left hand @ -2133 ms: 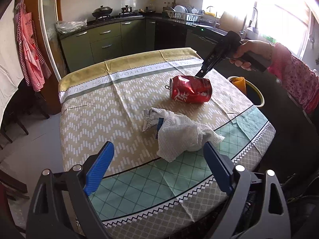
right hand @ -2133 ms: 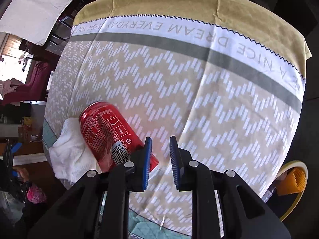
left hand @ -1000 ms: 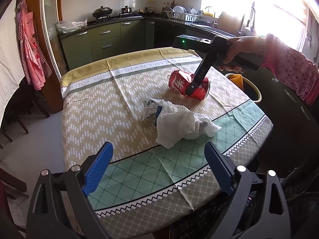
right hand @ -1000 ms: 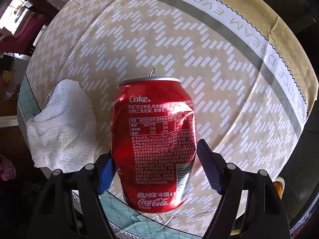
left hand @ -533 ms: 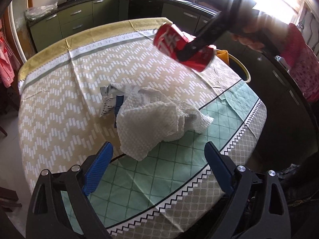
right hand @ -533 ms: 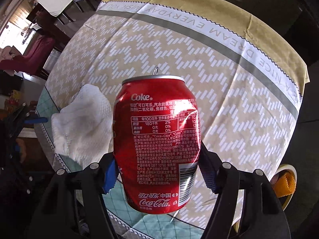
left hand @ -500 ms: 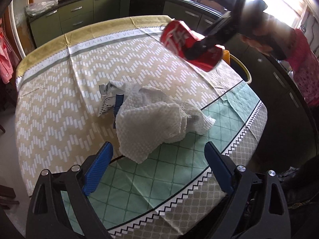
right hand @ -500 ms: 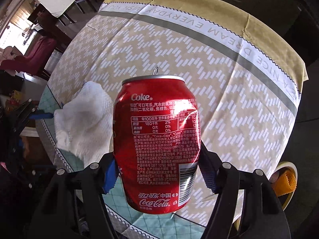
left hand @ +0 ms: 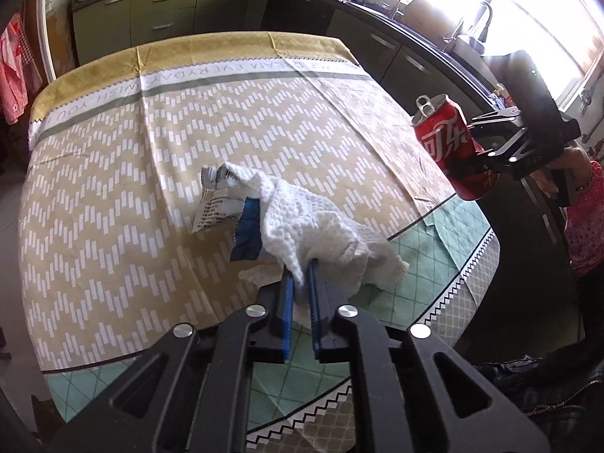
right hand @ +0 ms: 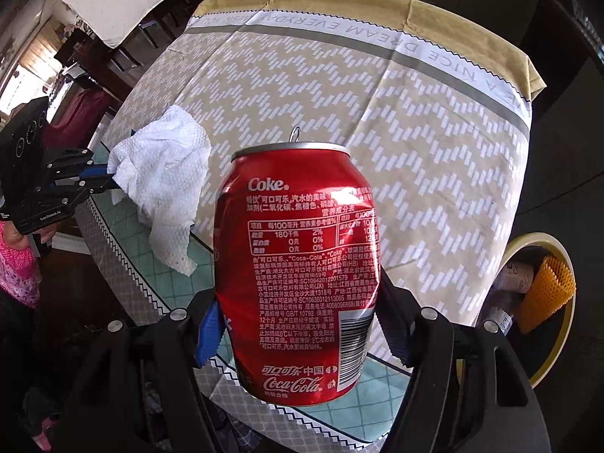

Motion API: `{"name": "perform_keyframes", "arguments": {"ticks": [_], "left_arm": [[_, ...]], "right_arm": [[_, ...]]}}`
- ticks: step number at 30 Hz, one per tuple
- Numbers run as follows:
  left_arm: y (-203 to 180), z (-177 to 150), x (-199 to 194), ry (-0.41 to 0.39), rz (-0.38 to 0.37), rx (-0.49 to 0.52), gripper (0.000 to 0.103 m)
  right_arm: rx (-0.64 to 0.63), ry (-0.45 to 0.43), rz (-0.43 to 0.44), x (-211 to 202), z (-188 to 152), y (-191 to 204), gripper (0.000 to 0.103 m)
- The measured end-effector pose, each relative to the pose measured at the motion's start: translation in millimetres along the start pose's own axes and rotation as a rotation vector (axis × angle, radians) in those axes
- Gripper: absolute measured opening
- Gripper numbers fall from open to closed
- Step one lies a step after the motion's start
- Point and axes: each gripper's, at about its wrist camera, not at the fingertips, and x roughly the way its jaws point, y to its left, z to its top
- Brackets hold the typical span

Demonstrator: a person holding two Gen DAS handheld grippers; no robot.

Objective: Collect trash
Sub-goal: 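Hold the Coke can with the right gripper while the left gripper grasps the white tissue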

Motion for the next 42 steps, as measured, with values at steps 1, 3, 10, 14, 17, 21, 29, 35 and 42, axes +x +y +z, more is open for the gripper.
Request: {"name": "perform_keyframes", "arguments": {"ticks": [1, 3, 10, 14, 17, 21, 29, 35, 42], "left_arm": [[-6, 3, -7, -0.008, 0.005, 0.019, 0.005], [-18, 11, -22, -0.033, 0.002, 0.057, 0.004], [-55, 60, -58, -0.088, 0.034, 0.187, 0.001], [-49, 56, -44, 0.035, 0.071, 0.185, 0.008], [-36, 41, -32, 0.086, 0.135, 0.168, 0.088], [-23, 35, -19, 0.123, 0.124, 0.143, 0.088], [-12, 32, 21, 0.220, 0.123, 0.132, 0.024], [-20, 28, 30, 0.242, 0.117, 0.145, 0.007], [-39, 52, -15, 0.098, 0.071, 0.164, 0.004]], "right_arm": [[0.003, -0.005, 0.000, -1, -1, -1, 0.069], [0.008, -0.018, -0.004, -4, -2, -4, 0.069], [0.014, -0.052, -0.004, -11, -12, -5, 0.068], [0.009, -0.054, 0.008, -13, -23, -6, 0.068], [0.014, -0.048, 0.010, -10, -24, -9, 0.068], [0.016, -0.043, 0.013, -6, -20, -9, 0.068], [0.007, -0.029, 0.025, -1, -21, -3, 0.068], [0.024, -0.029, 0.026, 2, -20, -8, 0.068], [0.032, -0.049, 0.030, -6, -23, -11, 0.068]]}}
